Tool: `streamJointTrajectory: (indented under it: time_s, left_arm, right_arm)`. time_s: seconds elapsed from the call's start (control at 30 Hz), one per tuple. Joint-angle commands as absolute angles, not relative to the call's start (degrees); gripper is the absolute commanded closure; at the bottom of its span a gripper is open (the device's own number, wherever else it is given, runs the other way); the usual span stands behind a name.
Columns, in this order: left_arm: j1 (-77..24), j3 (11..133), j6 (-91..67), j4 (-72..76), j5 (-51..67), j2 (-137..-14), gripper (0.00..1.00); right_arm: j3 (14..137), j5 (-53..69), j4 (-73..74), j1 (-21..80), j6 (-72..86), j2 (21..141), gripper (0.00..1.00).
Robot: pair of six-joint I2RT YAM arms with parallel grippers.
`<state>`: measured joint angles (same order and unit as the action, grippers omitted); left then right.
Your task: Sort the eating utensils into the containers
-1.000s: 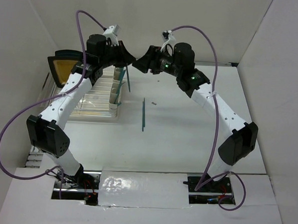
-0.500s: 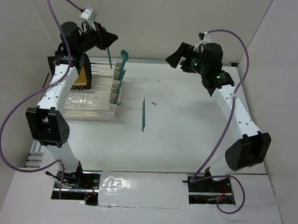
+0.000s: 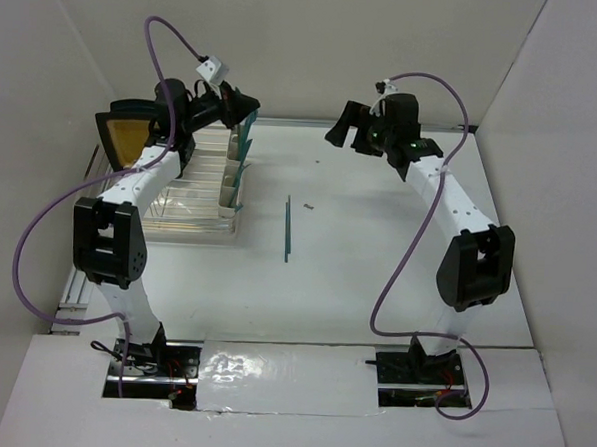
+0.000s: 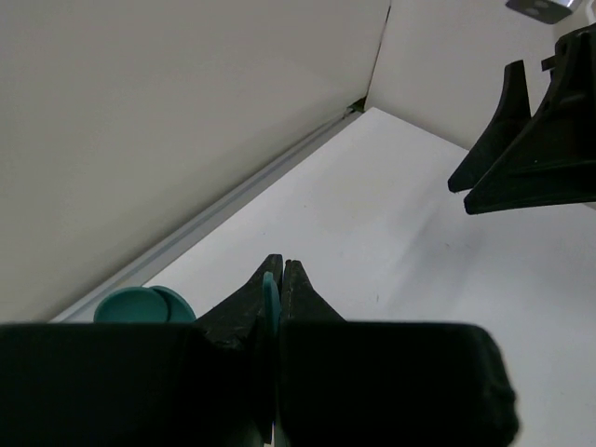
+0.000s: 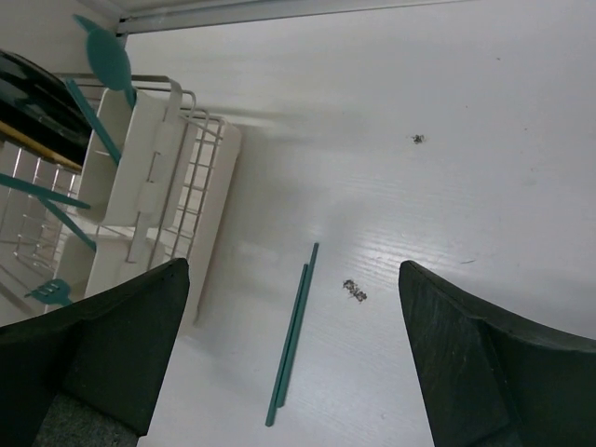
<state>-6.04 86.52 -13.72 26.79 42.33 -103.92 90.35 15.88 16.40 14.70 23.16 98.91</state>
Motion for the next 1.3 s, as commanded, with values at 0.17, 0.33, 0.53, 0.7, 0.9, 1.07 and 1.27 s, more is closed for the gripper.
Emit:
streamJointTrajectory:
  time_s: [0.17, 0.33, 0.53, 0.7, 0.9, 1.07, 1.27]
  left_arm:
    - [-5.7, 85.3, -9.3, 33.7, 43.1, -100.9, 0.94]
    - [-5.5, 82.5, -8.4, 32.9, 41.4, -98.4, 0.93]
    - [-5.5, 81.0, -8.3, 31.6, 41.0, -95.8, 0.93]
    - [-5.6, 77.7, -8.8, 31.0, 39.6, -93.0, 0.93]
    - [-5.6, 73.8, -10.3, 32.2, 40.9, -92.2, 0.92]
    - [-5.3, 69.9, -10.2, 36.6, 42.5, -91.8, 0.89]
    - [-5.4, 68.5, -10.6, 35.3, 41.3, -91.8, 0.83]
  right_arm:
    - [94.0, 16.7, 16.0, 12.9, 22.1, 100.5, 0.00]
    - [95.3, 18.5, 16.7, 12.7, 22.5, 101.7, 0.00]
    - [95.8, 18.5, 17.8, 12.7, 22.5, 101.5, 0.00]
    - [95.8, 18.5, 18.3, 12.8, 22.9, 102.1, 0.00]
    - [96.9, 19.6, 18.3, 13.4, 23.5, 103.5, 0.00]
    - [96.7, 17.7, 18.8, 14.9, 22.2, 103.8, 0.00]
    - [93.6, 9.8, 20.6, 20.8, 22.8, 103.6, 0.00]
